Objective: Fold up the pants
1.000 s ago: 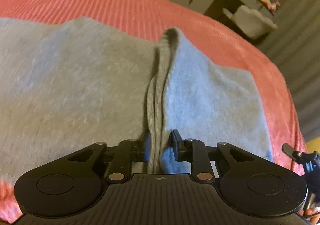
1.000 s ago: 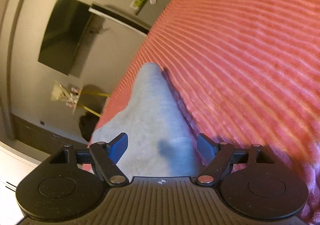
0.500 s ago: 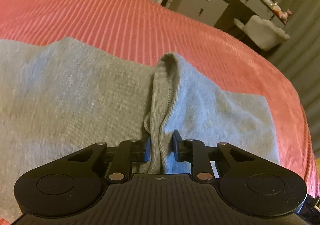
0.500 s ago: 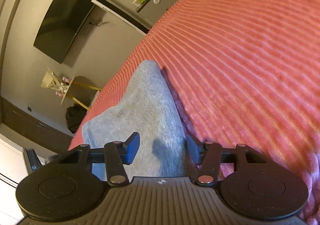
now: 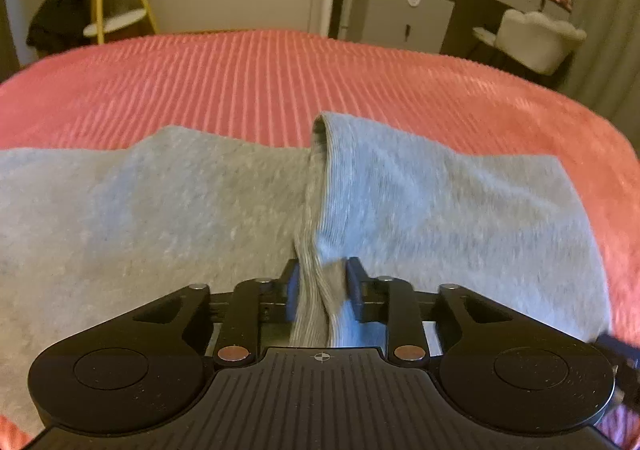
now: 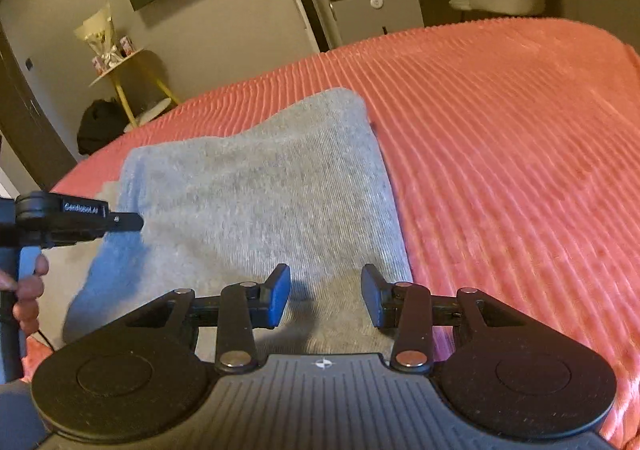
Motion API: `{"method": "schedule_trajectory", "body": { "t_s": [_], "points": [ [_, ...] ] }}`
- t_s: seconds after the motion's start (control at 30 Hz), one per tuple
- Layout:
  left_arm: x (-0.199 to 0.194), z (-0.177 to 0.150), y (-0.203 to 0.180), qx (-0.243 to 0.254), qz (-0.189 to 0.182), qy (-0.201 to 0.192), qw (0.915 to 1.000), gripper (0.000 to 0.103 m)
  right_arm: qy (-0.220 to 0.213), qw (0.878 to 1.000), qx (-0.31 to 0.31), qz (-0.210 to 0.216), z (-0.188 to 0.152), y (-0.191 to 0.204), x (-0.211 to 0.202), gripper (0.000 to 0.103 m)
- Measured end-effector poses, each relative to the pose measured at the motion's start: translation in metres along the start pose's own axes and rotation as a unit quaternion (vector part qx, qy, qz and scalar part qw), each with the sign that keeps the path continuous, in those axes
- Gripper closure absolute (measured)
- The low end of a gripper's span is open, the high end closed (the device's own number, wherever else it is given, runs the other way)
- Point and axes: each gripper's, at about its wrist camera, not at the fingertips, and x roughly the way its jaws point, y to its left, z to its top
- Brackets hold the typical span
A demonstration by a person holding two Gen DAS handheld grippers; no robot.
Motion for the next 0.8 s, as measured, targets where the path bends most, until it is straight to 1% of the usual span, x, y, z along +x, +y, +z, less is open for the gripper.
{"method": "schedule_trajectory", "body": {
  "t_s": [0.1, 0.17, 0.23, 0.33, 0.47, 0.53, 0.6, 0.7, 0.77, 0.8],
  "points": [
    [-0.013, -0.011, -0.002, 0.021, 0.003, 0.000, 0.9998, 0.067, -0.001, 1.000, -0.003, -0.002, 0.002, 0.002, 0.000, 0.063],
    [-0.021, -0.018, -0.001, 0.021, 0.004, 0.002, 0.9998, 0.065, -0.002, 1.000, 0.002, -0.001, 0.003, 0.000, -0.001, 0.064],
    [-0.029, -0.028, 0.005, 0.008, 0.001, 0.003, 1.0000, 0.063, -0.001, 1.000, 0.002, -0.004, 0.004, 0.001, 0.001, 0.064],
    [-0.029, -0.036, 0.007, -0.017, -0.005, 0.009, 0.9998, 0.060, -0.006, 1.000, -0.021, -0.019, 0.005, 0.010, 0.004, 0.064],
    [-0.022, -0.049, 0.016, -0.052, -0.011, -0.006, 0.9986, 0.053, -0.008, 0.997, -0.061, -0.039, 0.008, 0.020, 0.017, 0.064],
    [-0.019, -0.052, 0.017, -0.051, -0.016, -0.016, 0.9984, 0.050, -0.009, 0.994, -0.092, -0.050, 0.011, 0.025, 0.024, 0.064],
    [-0.017, -0.054, 0.017, -0.041, -0.020, -0.024, 0.9987, 0.048, -0.005, 0.992, -0.113, -0.056, 0.018, 0.028, 0.032, 0.064],
    [-0.016, -0.056, 0.018, -0.035, -0.026, -0.034, 0.9985, 0.046, 0.001, 0.991, -0.117, -0.062, 0.039, 0.029, 0.048, 0.065],
    [-0.014, -0.057, 0.020, -0.035, -0.031, -0.039, 0.9981, 0.045, -0.004, 0.990, -0.122, -0.073, 0.055, 0.030, 0.061, 0.066],
    [-0.014, -0.058, 0.020, -0.037, -0.034, -0.041, 0.9979, 0.044, 0.001, 0.990, -0.115, -0.077, 0.065, 0.028, 0.071, 0.066]
  ]
}}
